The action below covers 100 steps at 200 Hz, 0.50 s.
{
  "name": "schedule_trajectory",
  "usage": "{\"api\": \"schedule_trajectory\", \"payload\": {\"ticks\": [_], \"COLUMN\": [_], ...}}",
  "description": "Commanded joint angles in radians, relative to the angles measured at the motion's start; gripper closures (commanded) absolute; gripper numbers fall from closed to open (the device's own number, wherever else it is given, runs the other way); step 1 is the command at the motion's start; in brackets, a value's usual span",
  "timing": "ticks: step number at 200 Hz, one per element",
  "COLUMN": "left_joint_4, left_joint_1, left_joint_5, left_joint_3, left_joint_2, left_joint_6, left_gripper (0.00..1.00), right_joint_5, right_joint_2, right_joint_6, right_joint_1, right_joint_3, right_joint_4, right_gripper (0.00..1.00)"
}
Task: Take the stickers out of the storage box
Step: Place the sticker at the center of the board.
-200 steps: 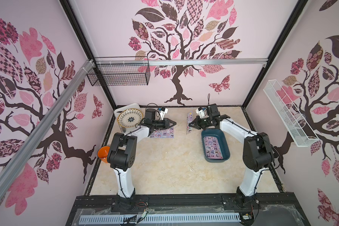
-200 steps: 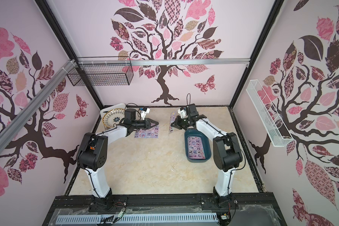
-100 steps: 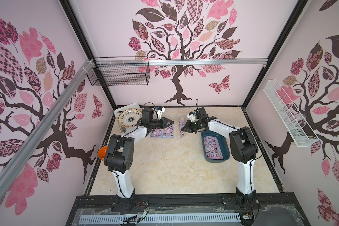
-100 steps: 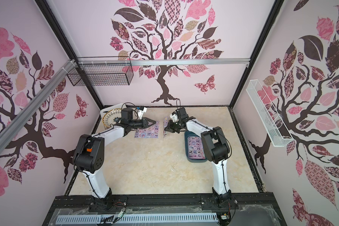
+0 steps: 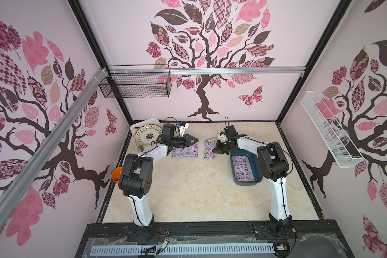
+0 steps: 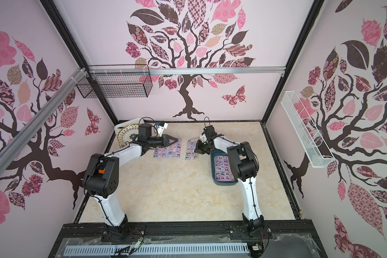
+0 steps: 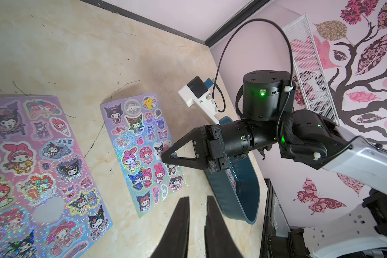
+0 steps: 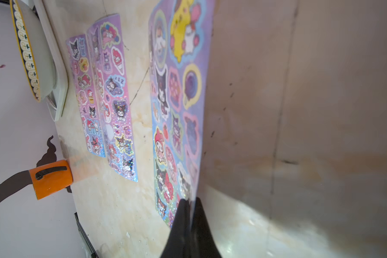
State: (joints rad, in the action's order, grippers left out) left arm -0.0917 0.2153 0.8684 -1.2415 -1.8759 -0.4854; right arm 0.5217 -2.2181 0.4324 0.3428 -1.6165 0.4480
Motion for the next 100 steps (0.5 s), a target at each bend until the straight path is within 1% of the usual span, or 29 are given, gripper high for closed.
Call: {"api": "schedule_trajectory", "payload": {"ticks": [1, 23, 82, 100], "left_joint_4": [0.001, -0.013, -0.008, -0.004], "left_joint_1": [-0.005, -0.005, -0.004, -0.005], "left_joint_5": [0.010, 0.018, 0.023, 0.024], "left_joint_3": [0.003, 0.002, 0.003, 0.001], "left_joint_2": [0.032, 0.024, 0.029, 0.029], "left_joint_6": [0.021, 0.010, 0.016, 0.021], "left_gripper": [0.80, 0.80, 0.80, 0.80], "right_joint_5": [-0.038, -0.025, -0.035, -0.030], "right_joint_2": [-0.014, -0.035, -0.096, -0.108], "right_joint_6": [-0.019, -0.002, 0.012, 0.017], "right_joint_1": [-0.007, 0.003, 0.031, 0.032], "right_joint_3": [-0.010, -0.027, -0.091, -0.100], "right_joint_4": [0.029, 0.017, 0.024, 0.022], "right_gripper": [0.98, 0.98, 0.97, 0.95]}}
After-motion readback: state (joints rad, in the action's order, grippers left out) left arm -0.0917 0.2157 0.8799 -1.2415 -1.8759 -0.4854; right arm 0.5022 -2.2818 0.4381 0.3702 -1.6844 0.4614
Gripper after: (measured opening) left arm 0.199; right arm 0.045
